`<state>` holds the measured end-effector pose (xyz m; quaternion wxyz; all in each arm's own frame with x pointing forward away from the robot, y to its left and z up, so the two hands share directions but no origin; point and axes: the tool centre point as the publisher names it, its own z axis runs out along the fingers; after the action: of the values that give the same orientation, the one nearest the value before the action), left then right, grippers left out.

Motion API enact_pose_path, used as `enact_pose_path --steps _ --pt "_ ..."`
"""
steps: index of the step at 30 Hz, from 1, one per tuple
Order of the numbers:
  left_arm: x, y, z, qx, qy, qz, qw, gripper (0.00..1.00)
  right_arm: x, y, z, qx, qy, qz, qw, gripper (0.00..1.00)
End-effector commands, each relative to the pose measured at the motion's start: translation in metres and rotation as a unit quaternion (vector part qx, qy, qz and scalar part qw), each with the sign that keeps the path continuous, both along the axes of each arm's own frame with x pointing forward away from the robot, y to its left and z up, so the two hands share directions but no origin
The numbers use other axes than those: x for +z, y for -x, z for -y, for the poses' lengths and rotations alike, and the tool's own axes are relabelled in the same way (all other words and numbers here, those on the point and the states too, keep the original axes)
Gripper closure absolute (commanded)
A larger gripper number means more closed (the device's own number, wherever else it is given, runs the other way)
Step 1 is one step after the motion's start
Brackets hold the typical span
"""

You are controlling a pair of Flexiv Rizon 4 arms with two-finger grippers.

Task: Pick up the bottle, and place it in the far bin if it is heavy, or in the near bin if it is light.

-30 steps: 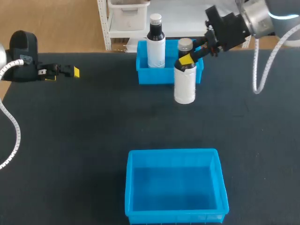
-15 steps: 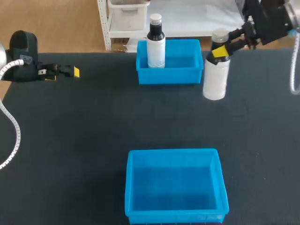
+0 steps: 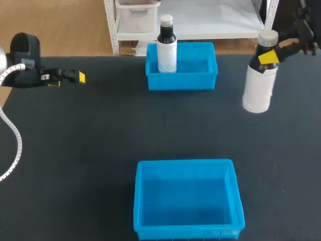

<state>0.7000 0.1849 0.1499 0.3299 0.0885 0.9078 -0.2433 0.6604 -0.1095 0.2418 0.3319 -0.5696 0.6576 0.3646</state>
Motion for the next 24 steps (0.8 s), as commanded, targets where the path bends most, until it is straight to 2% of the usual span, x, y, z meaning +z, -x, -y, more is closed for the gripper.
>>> enact_pose_path --steps 1,6,12,17,24 --pt "0.000 0.000 0.000 0.000 0.000 0.000 1.000 0.00 0.013 0.034 -0.007 -0.032 0.019 0.033 0.999 1.00" --pt "0.000 0.000 0.000 0.000 0.000 0.000 1.000 0.00 0.020 0.060 -0.027 0.013 0.025 0.033 0.999 1.00" --pt "0.000 0.000 0.000 0.000 0.000 0.000 1.000 0.00 0.029 0.094 -0.064 0.088 0.004 0.029 0.996 1.00" --pt "0.000 0.000 0.000 0.000 0.000 0.000 1.000 0.00 0.028 0.123 -0.101 0.157 -0.021 0.019 0.987 1.00" --pt "0.000 0.000 0.000 0.000 0.000 0.000 1.000 0.00 0.023 0.161 -0.149 0.244 -0.051 0.009 0.968 1.00"
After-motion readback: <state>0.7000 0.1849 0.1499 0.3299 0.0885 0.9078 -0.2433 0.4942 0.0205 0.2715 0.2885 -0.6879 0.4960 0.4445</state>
